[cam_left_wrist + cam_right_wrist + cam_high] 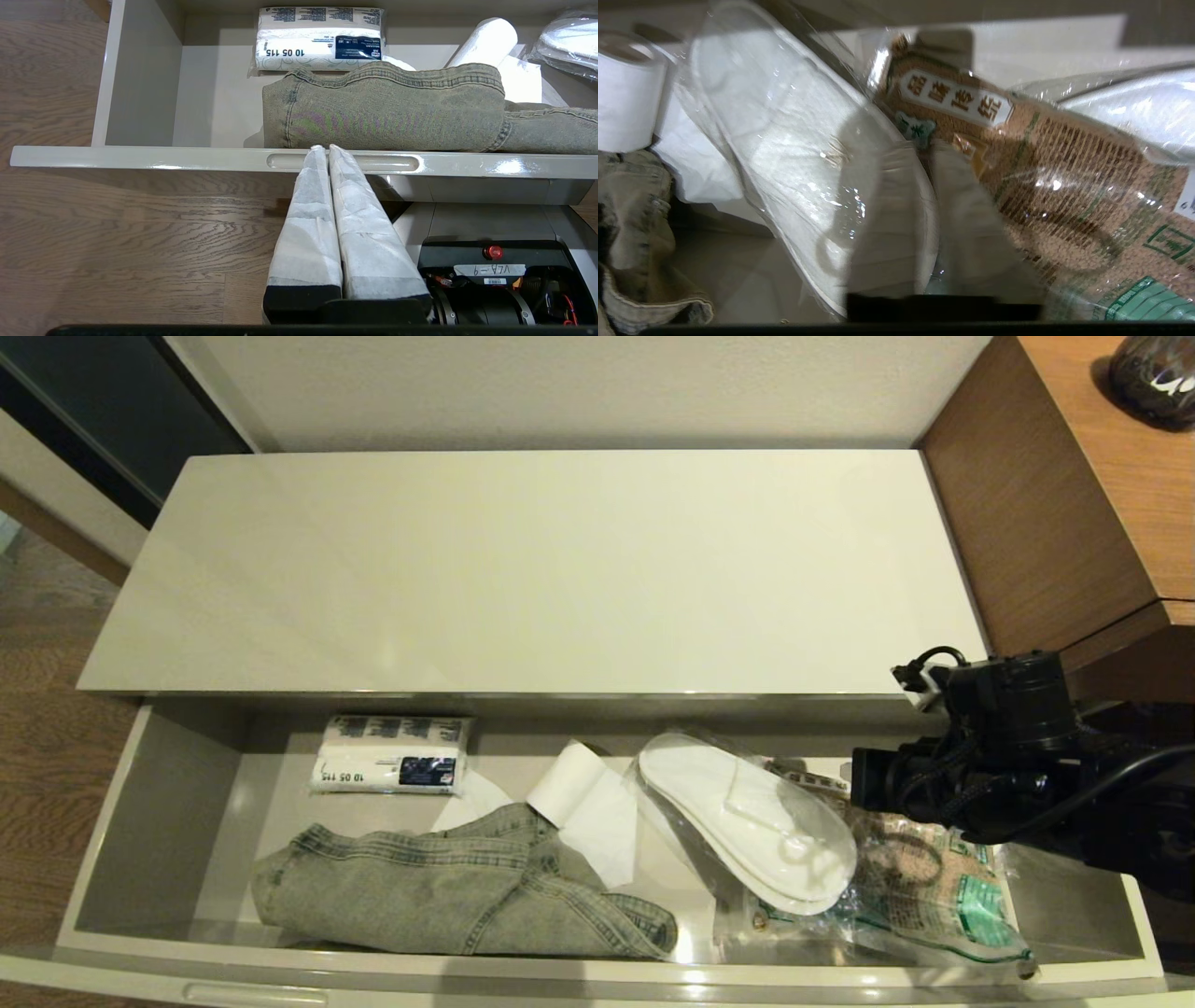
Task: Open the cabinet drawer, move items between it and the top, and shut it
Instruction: Take out the disposable slippers from the drawer
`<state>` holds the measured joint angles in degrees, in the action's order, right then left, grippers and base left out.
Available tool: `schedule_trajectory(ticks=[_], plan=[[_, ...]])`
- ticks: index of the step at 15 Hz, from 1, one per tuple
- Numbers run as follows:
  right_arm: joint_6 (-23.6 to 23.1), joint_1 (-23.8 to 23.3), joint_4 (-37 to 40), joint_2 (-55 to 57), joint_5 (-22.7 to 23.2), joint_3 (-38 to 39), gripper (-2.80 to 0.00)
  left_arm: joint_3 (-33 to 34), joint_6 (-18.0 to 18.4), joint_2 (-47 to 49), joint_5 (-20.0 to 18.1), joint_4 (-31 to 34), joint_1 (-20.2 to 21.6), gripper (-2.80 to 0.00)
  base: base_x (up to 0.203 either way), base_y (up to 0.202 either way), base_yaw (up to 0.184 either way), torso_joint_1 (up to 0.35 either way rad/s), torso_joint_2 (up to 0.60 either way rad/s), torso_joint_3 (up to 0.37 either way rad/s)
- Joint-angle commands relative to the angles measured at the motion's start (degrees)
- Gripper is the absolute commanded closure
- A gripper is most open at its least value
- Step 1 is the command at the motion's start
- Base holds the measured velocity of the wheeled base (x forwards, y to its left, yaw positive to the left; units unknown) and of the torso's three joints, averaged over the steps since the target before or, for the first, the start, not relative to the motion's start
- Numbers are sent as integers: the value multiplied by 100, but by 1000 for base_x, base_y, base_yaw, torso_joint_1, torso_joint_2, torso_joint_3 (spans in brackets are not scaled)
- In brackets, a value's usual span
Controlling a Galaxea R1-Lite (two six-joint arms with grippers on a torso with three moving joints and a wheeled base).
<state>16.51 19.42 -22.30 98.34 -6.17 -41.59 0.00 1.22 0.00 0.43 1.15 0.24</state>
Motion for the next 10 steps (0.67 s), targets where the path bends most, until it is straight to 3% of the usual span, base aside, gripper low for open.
schedule_trajectory(ticks=[1, 10], plan=[[11, -8, -20, 150, 2, 37, -280, 0, 1, 9, 1, 0, 2, 0, 0, 0, 0, 0, 0, 0], [46, -176, -249, 564, 81, 64, -280, 0, 1, 9, 1, 0, 2, 0, 0, 0, 0, 0, 0, 0]])
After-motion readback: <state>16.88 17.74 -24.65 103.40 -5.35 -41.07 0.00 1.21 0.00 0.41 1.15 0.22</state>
